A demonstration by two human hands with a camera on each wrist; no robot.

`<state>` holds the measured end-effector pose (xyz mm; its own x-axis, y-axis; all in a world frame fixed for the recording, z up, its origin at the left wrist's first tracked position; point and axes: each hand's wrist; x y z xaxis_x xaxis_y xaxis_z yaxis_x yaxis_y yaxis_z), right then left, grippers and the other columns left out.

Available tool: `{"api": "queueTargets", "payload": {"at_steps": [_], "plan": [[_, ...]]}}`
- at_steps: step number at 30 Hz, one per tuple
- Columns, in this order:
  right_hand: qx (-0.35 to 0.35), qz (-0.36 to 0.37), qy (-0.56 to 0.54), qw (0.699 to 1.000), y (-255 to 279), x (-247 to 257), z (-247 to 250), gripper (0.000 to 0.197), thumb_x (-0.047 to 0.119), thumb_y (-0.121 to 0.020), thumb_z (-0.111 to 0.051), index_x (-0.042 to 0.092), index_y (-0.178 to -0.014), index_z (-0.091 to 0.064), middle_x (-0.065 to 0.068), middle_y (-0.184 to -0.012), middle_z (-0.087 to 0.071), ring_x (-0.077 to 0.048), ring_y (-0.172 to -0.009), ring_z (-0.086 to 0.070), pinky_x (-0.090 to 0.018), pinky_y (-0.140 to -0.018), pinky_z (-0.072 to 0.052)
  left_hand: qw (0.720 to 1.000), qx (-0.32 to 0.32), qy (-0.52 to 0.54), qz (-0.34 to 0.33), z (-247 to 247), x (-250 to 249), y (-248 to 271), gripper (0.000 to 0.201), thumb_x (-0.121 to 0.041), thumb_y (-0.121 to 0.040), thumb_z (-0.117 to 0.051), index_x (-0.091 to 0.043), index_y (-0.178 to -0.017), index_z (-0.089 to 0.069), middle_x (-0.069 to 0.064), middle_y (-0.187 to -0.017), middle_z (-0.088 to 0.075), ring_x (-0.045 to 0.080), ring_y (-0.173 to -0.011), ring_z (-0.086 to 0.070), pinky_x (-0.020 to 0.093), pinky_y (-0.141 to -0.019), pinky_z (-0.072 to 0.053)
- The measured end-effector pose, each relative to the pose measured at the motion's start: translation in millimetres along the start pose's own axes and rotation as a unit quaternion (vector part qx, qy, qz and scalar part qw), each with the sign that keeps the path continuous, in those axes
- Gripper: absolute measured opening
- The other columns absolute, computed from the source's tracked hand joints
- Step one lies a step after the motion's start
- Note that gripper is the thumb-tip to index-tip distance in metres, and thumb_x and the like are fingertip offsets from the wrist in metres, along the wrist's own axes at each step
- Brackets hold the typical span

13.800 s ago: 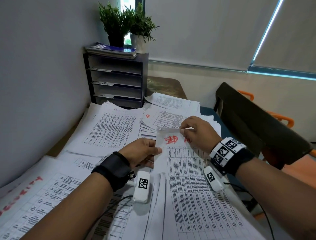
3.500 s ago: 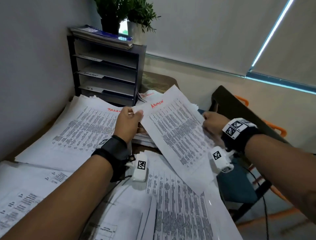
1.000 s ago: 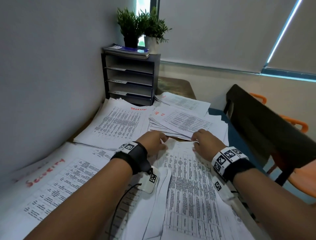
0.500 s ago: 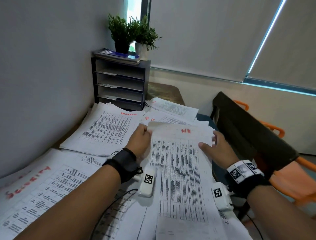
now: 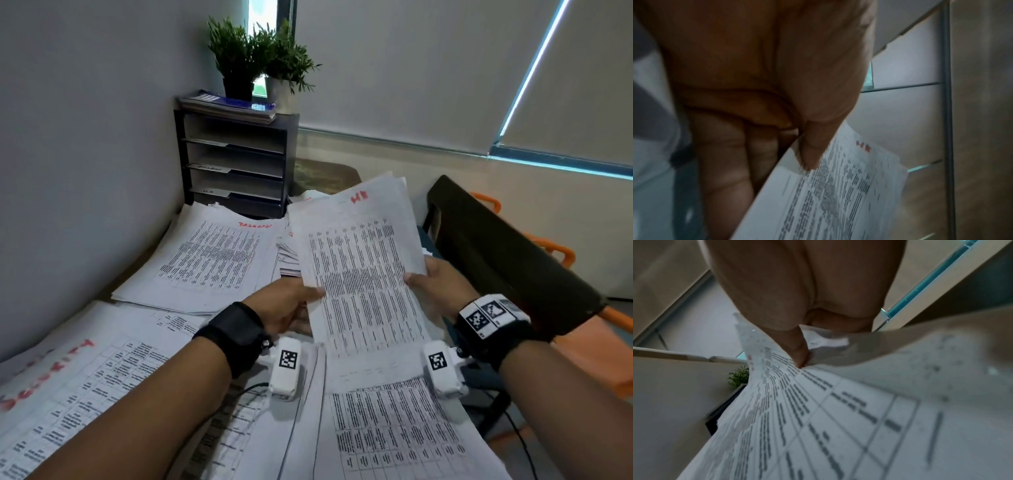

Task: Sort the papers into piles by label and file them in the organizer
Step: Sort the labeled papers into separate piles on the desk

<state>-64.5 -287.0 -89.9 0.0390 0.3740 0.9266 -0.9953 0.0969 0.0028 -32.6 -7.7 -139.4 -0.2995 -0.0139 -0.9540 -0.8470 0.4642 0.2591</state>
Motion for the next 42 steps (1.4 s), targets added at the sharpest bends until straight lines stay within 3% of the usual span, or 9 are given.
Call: {"api": "queueTargets", "payload": {"at_steps": [5,7,11,14,20,25,30,36,42], "plan": [[-0.083,0.017,0.120,0.989,-29.4,12.5,14.0,0.020,0.019,-0.085,-0.074,0.011,-0.102,-0.068,-0.009,-0.101,-0.074,-0.024,-0.091,-0.071,-0.042,-0.088,-0.057,0.993,-0.101,0.037,-0.041,-0.2,-1.9,-9.9,0.022,-0.020,-0.104,-0.054,0.001,-0.111,-0.059,0.029,-0.096,-0.070,0.027,-0.053,-0.069,0.028,-0.044,-0.047],[-0.075,-0.024,0.035,0.996,-39.9,9.8,20.4,0.029,0.016,-0.083,-0.076,0.011,-0.110,-0.065,-0.013,-0.108,-0.073,-0.026,-0.092,-0.071,-0.041,-0.081,-0.059,0.981,-0.156,0.092,-0.064,2.9,-6.7,-14.6,0.016,-0.015,-0.105,-0.051,-0.002,-0.107,-0.059,0.025,-0.089,-0.070,0.026,-0.049,-0.066,0.027,-0.039,-0.051],[0.037,-0.078,-0.193,0.977,-38.5,5.4,6.6,0.035,0.010,-0.090,-0.068,0.004,-0.122,-0.055,-0.020,-0.115,-0.068,-0.026,-0.090,-0.069,-0.033,-0.072,-0.061,0.961,-0.204,0.172,-0.074,7.7,-8.3,-21.5,0.036,-0.023,-0.101,-0.057,0.005,-0.123,-0.050,0.024,-0.094,-0.062,0.034,-0.073,-0.059,0.060,-0.076,-0.059],[0.131,-0.075,-0.263,0.953,-33.3,-6.8,-23.5,0.035,0.003,-0.093,-0.059,0.005,-0.128,-0.056,-0.016,-0.125,-0.068,-0.033,-0.111,-0.067,-0.048,-0.087,-0.058,0.961,-0.167,0.200,-0.091,-6.4,-8.1,-19.9,0.031,-0.020,-0.105,-0.050,0.003,-0.124,-0.053,0.019,-0.107,-0.069,0.034,-0.088,-0.069,0.044,-0.068,-0.063],[-0.122,-0.072,0.022,0.990,-95.7,-27.5,-22.6,0.050,0.022,-0.074,-0.066,0.016,-0.123,-0.064,-0.011,-0.125,-0.068,-0.033,-0.107,-0.067,-0.051,-0.092,-0.056,0.977,-0.140,-0.106,-0.117,-7.8,-10.5,-18.4,0.031,-0.019,-0.098,-0.062,-0.014,-0.126,-0.050,0.013,-0.116,-0.066,0.027,-0.100,-0.070,0.039,-0.088,-0.056],[-0.137,-0.124,0.244,0.952,-125.9,-18.6,7.6,0.039,0.018,-0.091,-0.063,0.002,-0.126,-0.059,-0.018,-0.122,-0.065,-0.037,-0.108,-0.064,-0.037,-0.084,-0.053,0.870,-0.151,-0.463,-0.080,2.0,-10.9,-22.4,0.037,-0.029,-0.083,-0.078,-0.012,-0.114,-0.063,0.009,-0.112,-0.064,0.025,-0.098,-0.063,0.032,-0.079,-0.051],[-0.110,-0.142,0.344,0.921,-133.3,-20.7,24.0,0.030,0.022,-0.087,-0.062,0.005,-0.112,-0.064,-0.014,-0.110,-0.068,-0.033,-0.092,-0.061,-0.036,-0.081,-0.052,0.797,-0.126,-0.589,-0.031,1.1,-7.6,-20.7,0.048,-0.032,-0.075,-0.082,-0.020,-0.119,-0.067,0.008,-0.124,-0.056,0.030,-0.110,-0.060,0.038,-0.090,-0.054],[-0.231,-0.060,0.396,0.887,-121.3,-10.8,13.4,0.049,0.019,-0.081,-0.067,0.006,-0.126,-0.052,-0.019,-0.131,-0.050,-0.038,-0.116,-0.057,-0.045,-0.095,-0.052,0.838,-0.143,-0.524,-0.053,7.6,-2.9,-23.5,0.054,-0.025,-0.075,-0.084,-0.021,-0.123,-0.058,0.004,-0.120,-0.061,0.024,-0.107,-0.059,0.029,-0.078,-0.047],[0.024,0.133,0.329,0.935,-66.2,-2.0,-38.3,0.026,0.007,-0.092,-0.061,0.015,-0.117,-0.067,0.002,-0.107,-0.068,-0.014,-0.098,-0.063,-0.031,-0.096,-0.051,0.871,-0.158,-0.455,-0.097,7.5,-1.0,-23.7,0.030,-0.016,-0.076,-0.083,-0.017,-0.089,-0.056,-0.006,-0.078,-0.057,0.017,-0.072,-0.053,0.026,-0.055,-0.037]]}}
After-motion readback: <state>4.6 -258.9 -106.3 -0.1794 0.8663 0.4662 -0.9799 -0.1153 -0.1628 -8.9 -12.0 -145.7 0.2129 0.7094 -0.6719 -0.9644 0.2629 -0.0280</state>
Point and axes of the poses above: each hand's wrist, its own y-axis away from the middle knuckle, its own z-axis out of the back of the hand, x = y × z
